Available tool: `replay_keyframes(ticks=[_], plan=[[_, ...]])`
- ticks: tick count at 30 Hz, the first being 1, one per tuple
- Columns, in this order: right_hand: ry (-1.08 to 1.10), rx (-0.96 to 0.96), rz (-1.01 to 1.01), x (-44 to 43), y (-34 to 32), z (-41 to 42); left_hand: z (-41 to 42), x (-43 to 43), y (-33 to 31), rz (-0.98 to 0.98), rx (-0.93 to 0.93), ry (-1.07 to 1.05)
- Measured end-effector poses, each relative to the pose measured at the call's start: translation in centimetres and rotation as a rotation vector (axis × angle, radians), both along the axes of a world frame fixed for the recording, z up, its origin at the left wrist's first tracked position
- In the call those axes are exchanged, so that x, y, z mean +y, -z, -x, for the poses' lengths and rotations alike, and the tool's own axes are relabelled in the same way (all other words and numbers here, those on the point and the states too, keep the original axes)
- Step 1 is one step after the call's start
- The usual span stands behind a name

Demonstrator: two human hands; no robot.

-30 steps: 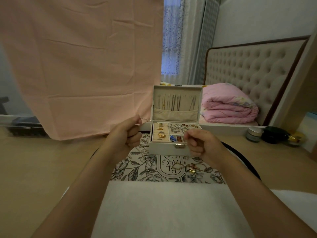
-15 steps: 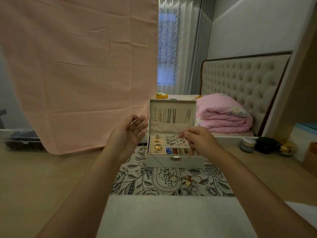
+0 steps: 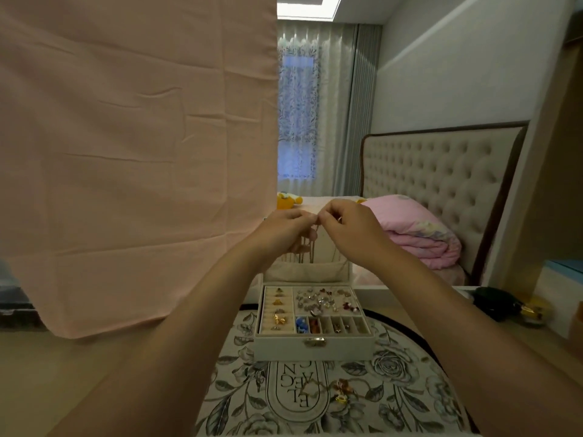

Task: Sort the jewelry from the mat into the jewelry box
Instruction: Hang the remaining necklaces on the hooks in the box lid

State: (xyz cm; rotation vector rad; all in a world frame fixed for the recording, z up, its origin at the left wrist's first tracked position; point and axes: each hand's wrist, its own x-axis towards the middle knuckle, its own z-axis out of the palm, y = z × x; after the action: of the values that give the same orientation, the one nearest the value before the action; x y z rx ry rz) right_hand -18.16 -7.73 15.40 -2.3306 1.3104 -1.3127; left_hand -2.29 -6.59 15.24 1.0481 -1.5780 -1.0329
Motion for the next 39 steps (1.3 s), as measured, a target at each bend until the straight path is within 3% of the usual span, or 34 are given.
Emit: replay_keyframes(ticks=[8,18,22,24,32,39], plan=[[-0.02,-0.242,-0.237,-6.6,0.0,-0.2,0.0,-7.6,0.2,-0.025,0.031,0.008],[-0.297,-0.688,-0.637,-12.7,1.7,0.5,0.5,-14.2,2.1,-0.024,0.177,-0.009],[-0.009,-0.295,-0.448,-14.0,2.2,1.4,0.7,-15.5,2.8,0.031,0.076,-0.104],[0.058,-0.219,-0.392,-14.9,3.1,1.9,0.9,-15.8,3.7,0.07,-0.005,-0.178],[0.308,-0.356,-0.218,-16.7,8.0,0.8,2.3,-17.3,8.5,0.124,-0.166,-0.573],[0.428,-0.44,-0.174,-17.7,9.0,0.0,3.5,-18.2,8.4,0.105,-0.272,-0.684]])
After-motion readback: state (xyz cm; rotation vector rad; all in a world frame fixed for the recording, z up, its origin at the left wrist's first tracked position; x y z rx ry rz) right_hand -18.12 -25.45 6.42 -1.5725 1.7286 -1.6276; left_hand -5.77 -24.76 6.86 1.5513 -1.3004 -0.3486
